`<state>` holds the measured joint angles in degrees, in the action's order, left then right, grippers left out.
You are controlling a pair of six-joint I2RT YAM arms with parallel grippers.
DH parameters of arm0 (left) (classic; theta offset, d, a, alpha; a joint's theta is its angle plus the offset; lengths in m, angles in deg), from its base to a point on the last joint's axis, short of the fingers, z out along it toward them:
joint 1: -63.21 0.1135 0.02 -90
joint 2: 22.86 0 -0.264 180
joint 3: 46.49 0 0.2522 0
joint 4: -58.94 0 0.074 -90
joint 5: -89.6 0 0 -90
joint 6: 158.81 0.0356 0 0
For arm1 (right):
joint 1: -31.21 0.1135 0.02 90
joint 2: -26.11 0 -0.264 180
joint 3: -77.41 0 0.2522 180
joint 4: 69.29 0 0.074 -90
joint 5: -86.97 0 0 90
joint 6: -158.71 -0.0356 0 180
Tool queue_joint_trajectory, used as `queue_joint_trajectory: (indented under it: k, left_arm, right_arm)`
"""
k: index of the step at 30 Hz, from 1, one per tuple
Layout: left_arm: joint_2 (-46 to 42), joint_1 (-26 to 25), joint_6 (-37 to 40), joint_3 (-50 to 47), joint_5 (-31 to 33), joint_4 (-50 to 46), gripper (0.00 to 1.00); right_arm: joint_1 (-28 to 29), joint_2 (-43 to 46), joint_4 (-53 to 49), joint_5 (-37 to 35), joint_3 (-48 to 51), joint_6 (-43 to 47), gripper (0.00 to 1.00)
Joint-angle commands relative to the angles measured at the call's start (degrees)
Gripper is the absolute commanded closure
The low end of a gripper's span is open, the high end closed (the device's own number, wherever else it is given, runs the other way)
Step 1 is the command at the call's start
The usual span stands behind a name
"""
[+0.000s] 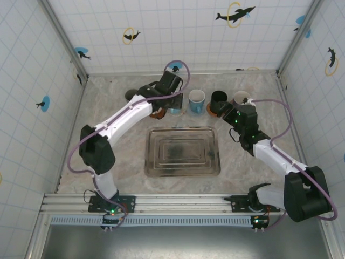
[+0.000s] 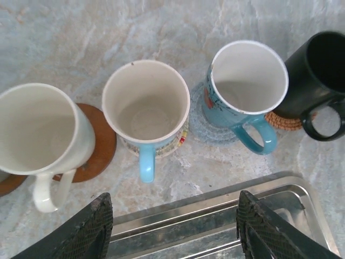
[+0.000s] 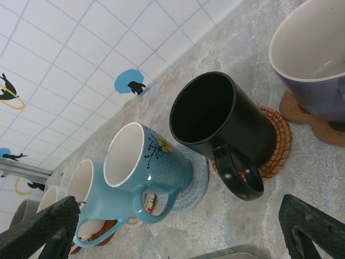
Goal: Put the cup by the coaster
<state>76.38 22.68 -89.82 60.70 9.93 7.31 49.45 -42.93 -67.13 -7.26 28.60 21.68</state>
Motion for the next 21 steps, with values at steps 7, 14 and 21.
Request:
queue_joint_trajectory:
  k: [7, 14, 21]
  left_arm:
    - [-20.69, -0.6, 0.85, -18.25, 7.71, 16.0, 0.28]
    - [-32.27, -0.6, 5.19, -29.53, 16.0, 22.34, 0.03]
    - [-37.98, 1.62, 9.66, -38.55, 24.53, 28.38, 0.03]
  right_arm:
    - [-0.31, 7.09, -10.43, -2.64, -5.22, 3.65, 0.02]
    - [0.0, 14.92, -19.42, -7.3, -4.46, 7.16, 0.02]
    - [0.04, 27.03, -20.5, -21.23, 1.92, 14.22, 0.02]
